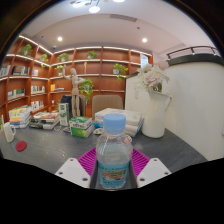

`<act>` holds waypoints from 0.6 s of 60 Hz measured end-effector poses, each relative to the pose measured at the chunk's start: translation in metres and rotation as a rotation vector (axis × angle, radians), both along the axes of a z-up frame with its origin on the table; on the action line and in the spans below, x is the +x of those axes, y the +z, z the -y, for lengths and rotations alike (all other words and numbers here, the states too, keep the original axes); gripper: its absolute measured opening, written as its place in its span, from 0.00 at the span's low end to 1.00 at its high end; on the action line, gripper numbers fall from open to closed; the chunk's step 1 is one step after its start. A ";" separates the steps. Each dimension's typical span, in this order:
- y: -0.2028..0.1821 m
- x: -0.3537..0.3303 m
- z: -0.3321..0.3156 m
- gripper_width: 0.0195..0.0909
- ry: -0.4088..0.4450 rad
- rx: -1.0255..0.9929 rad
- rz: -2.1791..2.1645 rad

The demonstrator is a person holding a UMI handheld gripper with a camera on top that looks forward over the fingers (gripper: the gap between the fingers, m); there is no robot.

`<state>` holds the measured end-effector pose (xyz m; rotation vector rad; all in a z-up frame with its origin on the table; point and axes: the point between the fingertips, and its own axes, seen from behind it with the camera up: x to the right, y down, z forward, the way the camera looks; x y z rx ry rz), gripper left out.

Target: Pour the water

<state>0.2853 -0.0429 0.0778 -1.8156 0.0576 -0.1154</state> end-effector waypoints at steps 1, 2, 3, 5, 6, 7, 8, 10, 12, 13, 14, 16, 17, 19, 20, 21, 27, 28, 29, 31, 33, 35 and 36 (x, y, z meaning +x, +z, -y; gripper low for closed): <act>-0.001 -0.001 0.000 0.35 0.002 -0.003 -0.005; -0.002 -0.001 -0.001 0.33 0.007 -0.004 -0.009; -0.002 -0.001 -0.001 0.31 0.010 -0.004 -0.010; -0.003 -0.002 -0.001 0.26 0.011 -0.006 -0.014; -0.002 -0.002 -0.001 0.23 0.009 -0.006 -0.017; -0.002 -0.002 -0.001 0.21 0.007 -0.006 -0.021; -0.002 -0.001 -0.001 0.16 0.003 -0.005 -0.025; -0.002 0.002 -0.001 0.11 -0.013 -0.007 -0.025; 0.001 0.010 -0.001 0.11 -0.028 -0.008 -0.008; 0.000 0.010 -0.001 0.11 -0.034 -0.009 0.003; 0.000 0.009 -0.002 0.11 -0.037 -0.009 0.011; 0.000 0.008 -0.001 0.11 -0.046 -0.006 0.018; 0.000 0.009 -0.001 0.11 -0.054 -0.008 0.017; 0.001 0.010 -0.001 0.11 -0.059 -0.013 0.024; 0.001 0.010 -0.001 0.11 -0.059 -0.016 0.030; 0.001 0.010 -0.001 0.11 -0.064 -0.020 0.034; 0.009 -0.005 0.001 0.11 -0.064 -0.030 0.102; 0.012 -0.010 0.002 0.11 -0.060 -0.031 0.122; 0.014 -0.016 0.002 0.11 -0.053 -0.033 0.147; 0.019 -0.030 0.001 0.11 -0.036 -0.040 0.205; 0.025 -0.047 0.000 0.11 -0.014 -0.042 0.265; 0.029 -0.068 -0.002 0.11 0.012 -0.046 0.324; 0.031 -0.078 -0.003 0.11 0.024 -0.048 0.353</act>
